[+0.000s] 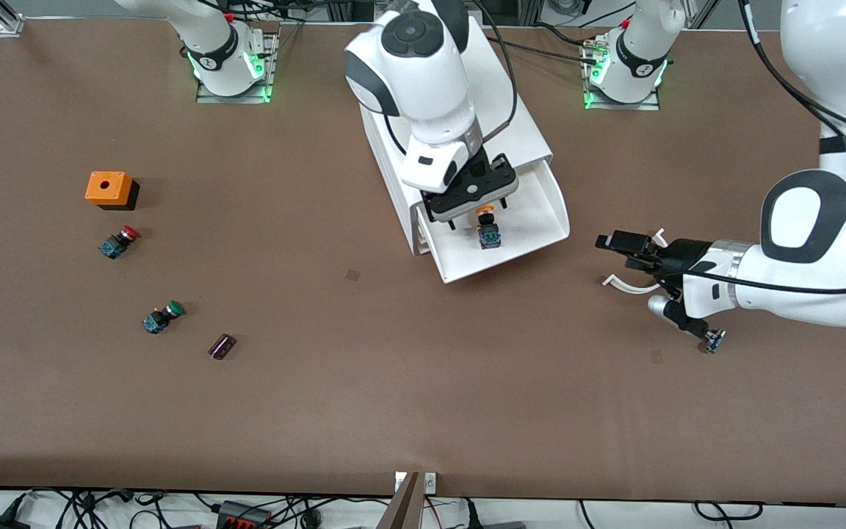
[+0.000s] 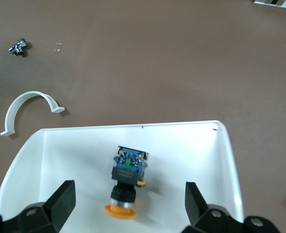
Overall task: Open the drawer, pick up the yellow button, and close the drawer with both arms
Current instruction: 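Reach the right gripper into the drawer and grasp the yellow-capped button, then lift the button out of the drawer with the right gripper, then lower the button with the right gripper while the left gripper shuts the drawer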
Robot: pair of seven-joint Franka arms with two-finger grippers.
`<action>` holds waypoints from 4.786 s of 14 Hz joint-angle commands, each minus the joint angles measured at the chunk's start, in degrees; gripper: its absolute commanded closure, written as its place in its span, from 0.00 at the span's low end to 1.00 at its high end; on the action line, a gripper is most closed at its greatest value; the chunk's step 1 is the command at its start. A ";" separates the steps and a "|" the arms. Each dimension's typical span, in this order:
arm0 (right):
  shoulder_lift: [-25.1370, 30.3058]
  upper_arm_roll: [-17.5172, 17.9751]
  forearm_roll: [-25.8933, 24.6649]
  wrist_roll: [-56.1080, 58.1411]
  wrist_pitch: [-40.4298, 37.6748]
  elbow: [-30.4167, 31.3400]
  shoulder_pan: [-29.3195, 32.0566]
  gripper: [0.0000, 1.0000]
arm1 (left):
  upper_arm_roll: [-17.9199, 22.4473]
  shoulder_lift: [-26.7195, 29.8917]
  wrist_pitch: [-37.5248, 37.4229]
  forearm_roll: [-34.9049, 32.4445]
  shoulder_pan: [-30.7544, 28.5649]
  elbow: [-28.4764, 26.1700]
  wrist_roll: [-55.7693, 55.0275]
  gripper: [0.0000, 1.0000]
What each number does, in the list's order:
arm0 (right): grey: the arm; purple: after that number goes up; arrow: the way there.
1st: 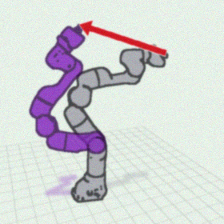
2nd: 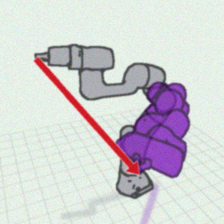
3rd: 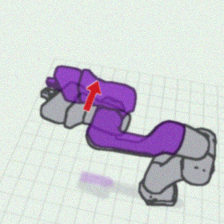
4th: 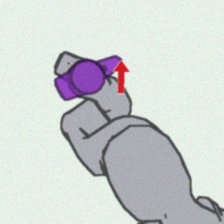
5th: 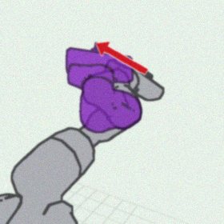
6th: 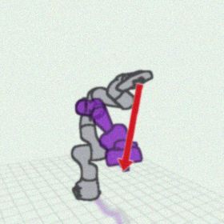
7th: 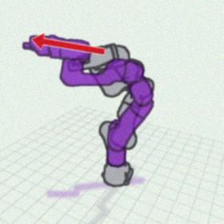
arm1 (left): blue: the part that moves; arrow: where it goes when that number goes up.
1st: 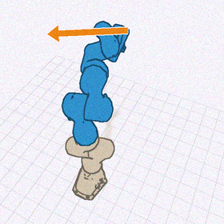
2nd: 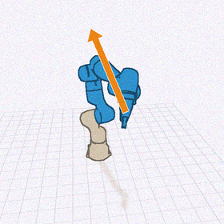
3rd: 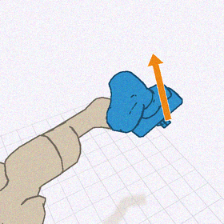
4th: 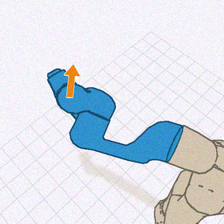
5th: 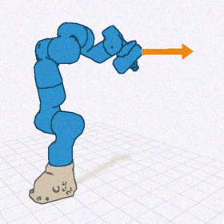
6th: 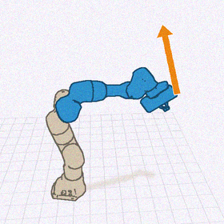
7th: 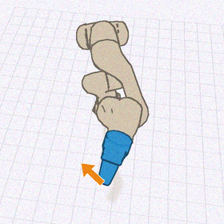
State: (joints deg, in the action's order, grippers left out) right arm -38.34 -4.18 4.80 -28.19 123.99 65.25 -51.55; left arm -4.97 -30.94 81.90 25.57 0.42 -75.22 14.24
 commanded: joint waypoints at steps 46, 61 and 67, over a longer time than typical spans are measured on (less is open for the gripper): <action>0.72 -1.27 -0.76 1.09 -23.18 -3.31 20.86 1.00 | -3.30 2.38 15.55 -22.75 8.89 0.88 -46.54 0.00; 9.51 -1.35 2.58 28.36 11.61 40.99 28.78 1.00 | -6.37 6.76 36.49 -29.96 20.94 -19.68 -69.52 0.00; 8.55 -1.44 2.58 36.87 14.78 42.77 30.45 1.00 | -11.64 10.28 36.31 -29.08 20.50 -25.41 -69.52 0.00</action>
State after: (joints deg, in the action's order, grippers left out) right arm -31.41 -6.50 6.77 4.33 136.83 105.86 -22.72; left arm -15.13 -23.82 117.51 -3.14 21.60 -96.26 -54.59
